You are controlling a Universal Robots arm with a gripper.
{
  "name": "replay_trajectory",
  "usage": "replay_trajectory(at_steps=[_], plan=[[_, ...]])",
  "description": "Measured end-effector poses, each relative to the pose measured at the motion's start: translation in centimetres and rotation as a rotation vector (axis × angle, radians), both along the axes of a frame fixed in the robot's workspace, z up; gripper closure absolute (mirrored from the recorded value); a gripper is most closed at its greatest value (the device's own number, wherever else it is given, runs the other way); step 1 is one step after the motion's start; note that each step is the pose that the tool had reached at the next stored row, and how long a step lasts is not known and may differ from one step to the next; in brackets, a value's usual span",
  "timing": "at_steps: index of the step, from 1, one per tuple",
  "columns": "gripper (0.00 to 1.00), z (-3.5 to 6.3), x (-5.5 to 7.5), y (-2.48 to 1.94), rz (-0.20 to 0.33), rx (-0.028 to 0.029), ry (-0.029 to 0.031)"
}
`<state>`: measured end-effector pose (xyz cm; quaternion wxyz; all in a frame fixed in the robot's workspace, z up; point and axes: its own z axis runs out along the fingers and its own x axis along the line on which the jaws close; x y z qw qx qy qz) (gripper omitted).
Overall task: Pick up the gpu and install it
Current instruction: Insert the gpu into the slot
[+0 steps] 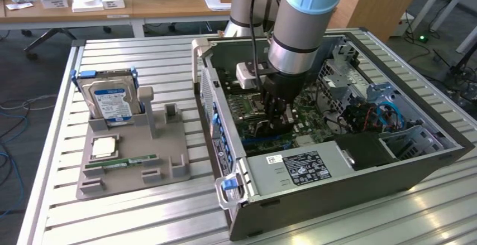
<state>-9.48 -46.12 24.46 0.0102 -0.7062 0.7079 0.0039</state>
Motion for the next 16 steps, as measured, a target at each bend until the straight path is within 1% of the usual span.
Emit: replay_trajectory(at_steps=[3,16], plan=[[0.74,0.03,0.00,-0.01,0.000,-0.0011,0.0003],[0.74,0.01,-0.14,-0.02,0.000,-0.0011,-0.0007]])
